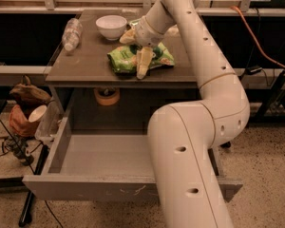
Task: Place green rice chip bag into top drawer
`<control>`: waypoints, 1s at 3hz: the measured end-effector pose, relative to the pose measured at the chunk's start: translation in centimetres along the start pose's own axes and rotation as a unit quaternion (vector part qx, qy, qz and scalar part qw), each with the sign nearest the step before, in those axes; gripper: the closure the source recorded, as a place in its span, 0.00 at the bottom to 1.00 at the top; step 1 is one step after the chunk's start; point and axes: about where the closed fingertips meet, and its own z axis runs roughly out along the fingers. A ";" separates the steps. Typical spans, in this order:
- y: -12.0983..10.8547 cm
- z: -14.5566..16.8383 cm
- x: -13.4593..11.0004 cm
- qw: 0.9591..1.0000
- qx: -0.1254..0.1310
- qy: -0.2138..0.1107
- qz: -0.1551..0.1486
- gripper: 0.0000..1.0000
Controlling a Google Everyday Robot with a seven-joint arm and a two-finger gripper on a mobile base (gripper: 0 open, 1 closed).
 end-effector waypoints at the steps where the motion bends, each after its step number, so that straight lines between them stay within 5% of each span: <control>1: 0.0 0.0 0.0 1.000 0.000 0.000 0.000 0.42; 3: -0.1 -0.6 -0.4 1.000 0.000 0.000 0.000 0.88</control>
Offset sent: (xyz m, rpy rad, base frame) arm 0.0000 0.0001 0.0001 0.0001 -0.0001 -0.0001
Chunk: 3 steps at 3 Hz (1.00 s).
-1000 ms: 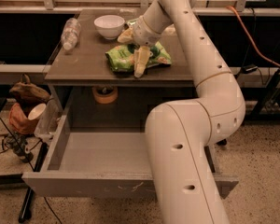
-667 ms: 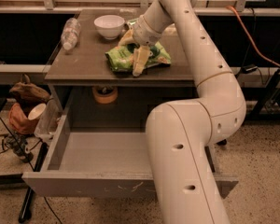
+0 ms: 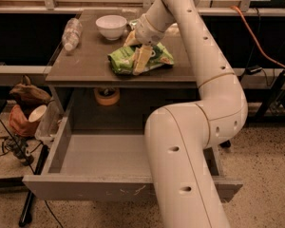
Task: Place green rice chip bag into top drawer
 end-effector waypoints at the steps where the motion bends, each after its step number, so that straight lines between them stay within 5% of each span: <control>1: -1.7 -3.8 -0.5 0.998 0.057 0.003 -0.029 1.00; 2: -1.3 -7.2 -3.0 0.991 0.100 -0.035 -0.079 1.00; 3: -1.3 -7.1 -2.9 0.991 0.100 -0.035 -0.079 1.00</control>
Offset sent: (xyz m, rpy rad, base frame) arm -0.1926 -0.0104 -0.0174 0.1658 -0.2478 0.0838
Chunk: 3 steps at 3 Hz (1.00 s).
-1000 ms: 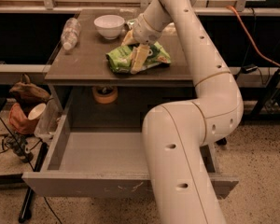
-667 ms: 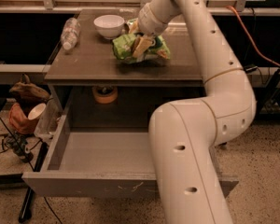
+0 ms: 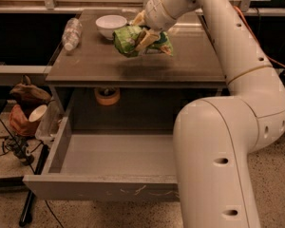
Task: Place green rice chip bag into top drawer
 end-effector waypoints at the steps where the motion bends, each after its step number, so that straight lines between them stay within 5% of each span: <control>1: 0.5 0.4 0.0 1.000 -0.002 -0.005 0.008 1.00; 2: 1.0 -2.6 -1.6 0.999 0.031 -0.015 0.036 1.00; 3: 1.2 -9.5 -6.0 0.992 0.105 -0.026 0.063 1.00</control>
Offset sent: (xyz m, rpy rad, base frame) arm -0.1287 0.0031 -0.0377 0.0998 0.1664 -0.1036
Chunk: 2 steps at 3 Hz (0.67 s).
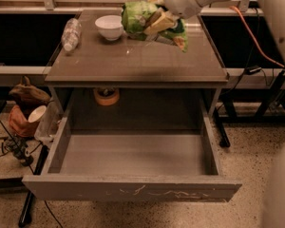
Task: Place green rice chip bag into top drawer
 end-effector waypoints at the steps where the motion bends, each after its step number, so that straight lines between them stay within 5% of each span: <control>1: 1.7 -5.3 -5.3 0.997 0.057 -0.024 0.037 1.00; 2: 5.6 -5.7 -7.7 0.990 0.076 -0.075 0.093 1.00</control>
Offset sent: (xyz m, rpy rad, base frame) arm -0.2098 0.0581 -0.1981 0.2425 0.5497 -0.0534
